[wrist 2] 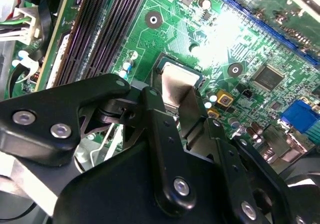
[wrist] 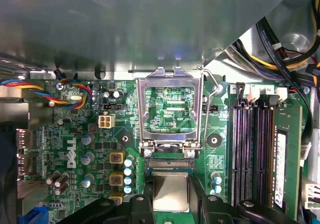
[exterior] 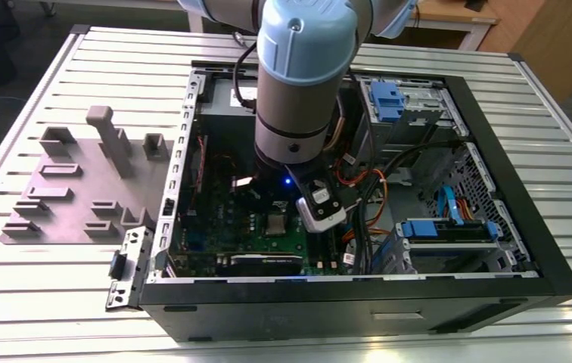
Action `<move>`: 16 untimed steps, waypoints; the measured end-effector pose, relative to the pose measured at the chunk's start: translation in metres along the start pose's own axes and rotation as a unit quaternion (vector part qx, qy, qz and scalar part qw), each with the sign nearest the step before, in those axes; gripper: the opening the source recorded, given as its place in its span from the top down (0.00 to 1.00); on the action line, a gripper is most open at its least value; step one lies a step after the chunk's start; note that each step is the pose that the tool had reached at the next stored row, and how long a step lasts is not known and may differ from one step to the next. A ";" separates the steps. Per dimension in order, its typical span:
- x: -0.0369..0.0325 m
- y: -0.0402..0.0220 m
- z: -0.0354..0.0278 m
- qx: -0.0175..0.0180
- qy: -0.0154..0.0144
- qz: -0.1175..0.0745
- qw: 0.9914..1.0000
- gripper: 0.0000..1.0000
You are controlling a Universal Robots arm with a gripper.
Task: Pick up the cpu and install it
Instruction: 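Place the cpu into insertion slot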
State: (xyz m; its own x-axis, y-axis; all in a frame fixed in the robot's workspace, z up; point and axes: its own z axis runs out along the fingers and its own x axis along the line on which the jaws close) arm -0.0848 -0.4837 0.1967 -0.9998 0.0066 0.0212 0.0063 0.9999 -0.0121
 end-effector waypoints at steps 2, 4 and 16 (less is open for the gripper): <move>0.0000 0.0000 0.0002 0.000 0.000 0.000 1.000 0.60; 0.0000 0.0000 0.0004 0.000 0.000 0.000 1.000 0.60; 0.0000 -0.0001 0.0060 0.001 0.000 0.000 1.000 0.53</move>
State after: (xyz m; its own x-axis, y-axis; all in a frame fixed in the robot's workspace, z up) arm -0.0849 -0.4839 0.1907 -0.9997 0.0066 0.0215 0.0063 0.9999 -0.0131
